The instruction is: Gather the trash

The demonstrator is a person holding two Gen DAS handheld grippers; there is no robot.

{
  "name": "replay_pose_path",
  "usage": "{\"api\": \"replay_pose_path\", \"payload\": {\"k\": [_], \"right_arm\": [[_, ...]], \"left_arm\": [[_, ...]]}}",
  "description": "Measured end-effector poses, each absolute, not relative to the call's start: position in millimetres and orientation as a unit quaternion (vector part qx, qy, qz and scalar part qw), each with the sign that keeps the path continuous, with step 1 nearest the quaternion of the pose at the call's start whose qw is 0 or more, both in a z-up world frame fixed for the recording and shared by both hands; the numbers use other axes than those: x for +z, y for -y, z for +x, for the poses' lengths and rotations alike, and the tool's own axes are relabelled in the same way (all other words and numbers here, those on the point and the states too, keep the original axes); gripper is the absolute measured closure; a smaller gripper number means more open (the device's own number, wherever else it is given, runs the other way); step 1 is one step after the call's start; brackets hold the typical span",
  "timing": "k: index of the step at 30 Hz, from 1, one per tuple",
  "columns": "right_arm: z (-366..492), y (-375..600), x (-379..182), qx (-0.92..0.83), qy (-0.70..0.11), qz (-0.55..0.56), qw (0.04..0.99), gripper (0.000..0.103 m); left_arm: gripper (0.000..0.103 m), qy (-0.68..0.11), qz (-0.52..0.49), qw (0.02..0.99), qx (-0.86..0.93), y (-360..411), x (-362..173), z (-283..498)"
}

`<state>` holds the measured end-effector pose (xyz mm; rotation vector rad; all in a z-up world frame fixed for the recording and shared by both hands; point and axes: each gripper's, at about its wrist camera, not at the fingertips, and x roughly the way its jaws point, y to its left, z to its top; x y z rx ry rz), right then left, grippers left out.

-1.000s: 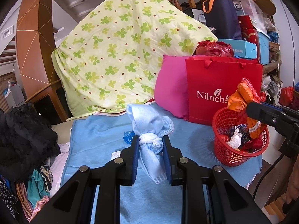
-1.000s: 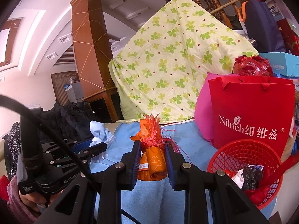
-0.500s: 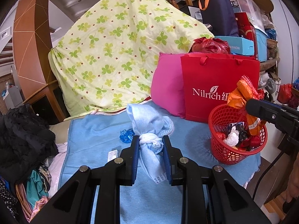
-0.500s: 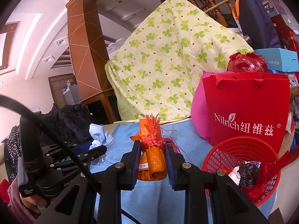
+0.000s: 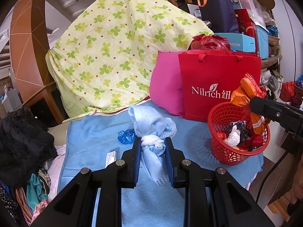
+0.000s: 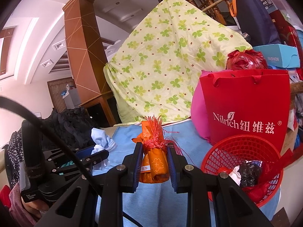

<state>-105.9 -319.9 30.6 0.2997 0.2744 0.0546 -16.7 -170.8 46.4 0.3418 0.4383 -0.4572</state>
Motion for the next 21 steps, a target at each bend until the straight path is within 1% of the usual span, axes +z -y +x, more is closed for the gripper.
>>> {"api": "replay_pose_path", "payload": {"k": [21], "right_arm": [[-108.6,344.8,23.3,0.016,-0.137,0.177,0.974,0.076]], "left_arm": [[0.077,-0.219,0.188,0.928,-0.237,190.8,40.4,-17.3]]}}
